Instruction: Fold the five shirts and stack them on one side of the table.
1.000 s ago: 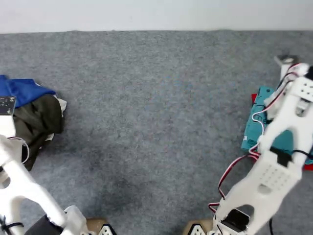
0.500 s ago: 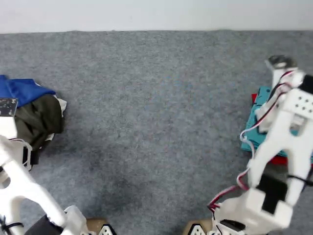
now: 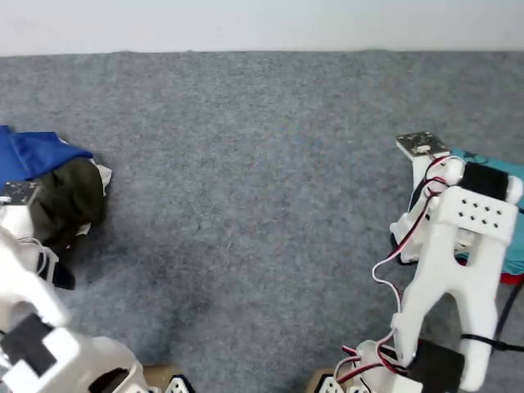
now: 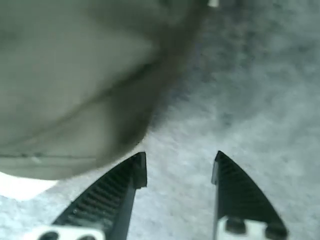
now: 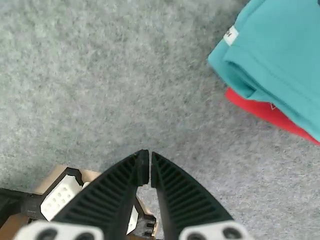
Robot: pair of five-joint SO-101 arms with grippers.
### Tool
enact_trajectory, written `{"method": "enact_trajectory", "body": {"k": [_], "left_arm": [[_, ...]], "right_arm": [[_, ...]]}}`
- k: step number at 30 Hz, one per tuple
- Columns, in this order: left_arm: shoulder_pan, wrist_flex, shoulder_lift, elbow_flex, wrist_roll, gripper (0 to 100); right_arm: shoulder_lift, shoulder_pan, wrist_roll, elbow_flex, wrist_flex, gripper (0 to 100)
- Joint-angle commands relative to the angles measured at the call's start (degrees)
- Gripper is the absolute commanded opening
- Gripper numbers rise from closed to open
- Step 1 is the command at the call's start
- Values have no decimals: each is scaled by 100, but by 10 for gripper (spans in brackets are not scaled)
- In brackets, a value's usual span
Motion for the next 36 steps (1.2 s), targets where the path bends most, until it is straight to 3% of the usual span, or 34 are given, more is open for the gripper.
{"method": "enact_trajectory", "body": {"k": [1,10,17,23,31,36], "left_arm": [[-123,-114,440,-637,-44,219],[-123,-378,1099,-1182,-18,217],[-97,-369,580,-1191,-35,217],[-9,-844,1345,-1165,-9,216],[431,-862,2127,-1191,-18,14],[695,-448,1451,-1174,18,13]], "right_arm": [[-233,-13,-79,-35,233,9],[-233,-22,-607,-35,233,9],[-233,-48,-607,-35,233,9],[-233,-48,-607,-35,233,9],[-233,-48,-607,-35,233,9],[-233,-48,-607,-35,233,9]]}}
